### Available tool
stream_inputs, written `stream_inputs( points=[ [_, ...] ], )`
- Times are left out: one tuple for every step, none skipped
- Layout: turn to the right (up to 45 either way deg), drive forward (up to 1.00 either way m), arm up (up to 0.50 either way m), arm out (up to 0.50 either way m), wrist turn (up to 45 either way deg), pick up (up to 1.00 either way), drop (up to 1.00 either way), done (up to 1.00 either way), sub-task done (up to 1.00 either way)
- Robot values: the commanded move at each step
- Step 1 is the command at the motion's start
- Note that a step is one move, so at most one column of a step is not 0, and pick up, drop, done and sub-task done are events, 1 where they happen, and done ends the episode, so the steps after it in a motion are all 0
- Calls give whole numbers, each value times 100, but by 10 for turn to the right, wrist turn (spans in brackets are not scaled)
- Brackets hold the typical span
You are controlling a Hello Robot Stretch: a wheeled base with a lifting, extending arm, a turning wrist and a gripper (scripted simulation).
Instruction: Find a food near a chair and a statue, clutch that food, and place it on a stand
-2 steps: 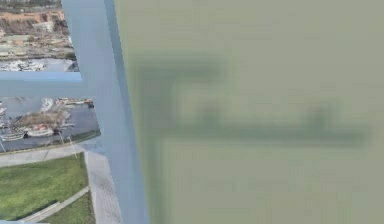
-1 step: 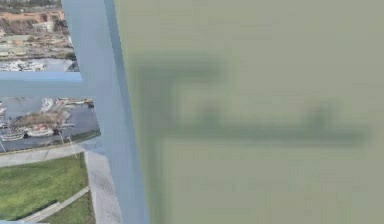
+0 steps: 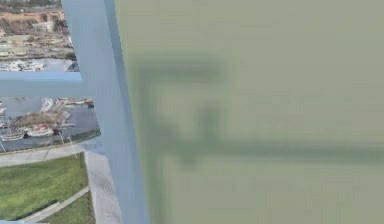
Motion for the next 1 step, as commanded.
stream_inputs(
  points=[
    [0,0,-32,0,0,0,0,0,0]
  ],
)
